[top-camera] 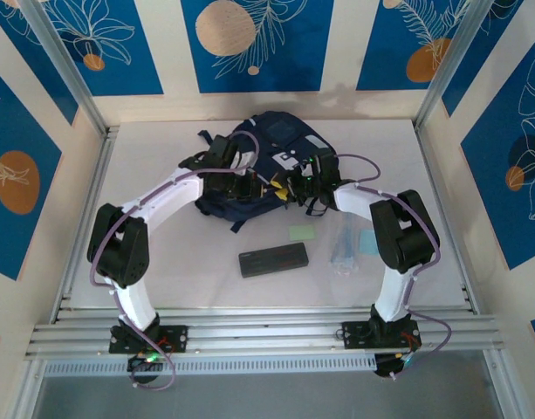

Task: Pack the student bag
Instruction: Unzip the student bag at the top-center of the table.

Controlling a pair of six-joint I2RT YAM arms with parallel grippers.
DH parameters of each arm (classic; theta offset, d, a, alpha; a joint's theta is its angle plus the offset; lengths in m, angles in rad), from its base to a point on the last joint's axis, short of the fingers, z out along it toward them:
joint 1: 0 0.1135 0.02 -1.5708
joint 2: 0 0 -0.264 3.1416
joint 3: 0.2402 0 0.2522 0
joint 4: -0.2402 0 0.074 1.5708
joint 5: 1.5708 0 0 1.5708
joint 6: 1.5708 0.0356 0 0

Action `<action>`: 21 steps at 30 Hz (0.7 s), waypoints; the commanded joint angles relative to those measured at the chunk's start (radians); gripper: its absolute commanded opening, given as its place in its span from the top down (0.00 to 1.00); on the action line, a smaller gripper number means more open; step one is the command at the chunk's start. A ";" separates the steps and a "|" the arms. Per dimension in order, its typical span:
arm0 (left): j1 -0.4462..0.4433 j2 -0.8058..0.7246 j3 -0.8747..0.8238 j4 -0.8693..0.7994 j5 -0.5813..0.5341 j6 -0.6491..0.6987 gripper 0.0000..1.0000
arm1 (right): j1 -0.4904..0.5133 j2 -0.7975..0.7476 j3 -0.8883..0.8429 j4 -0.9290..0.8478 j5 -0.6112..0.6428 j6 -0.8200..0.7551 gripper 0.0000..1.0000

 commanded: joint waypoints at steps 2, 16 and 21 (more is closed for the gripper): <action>0.035 -0.069 -0.069 -0.041 0.002 0.054 1.00 | -0.017 -0.026 -0.003 0.021 0.085 -0.052 1.00; 0.233 -0.069 0.007 -0.160 -0.322 0.182 1.00 | -0.061 -0.106 0.090 -0.322 0.031 -0.504 1.00; 0.235 -0.015 0.062 -0.152 -0.278 0.223 1.00 | -0.094 -0.084 0.128 -0.365 -0.057 -0.632 1.00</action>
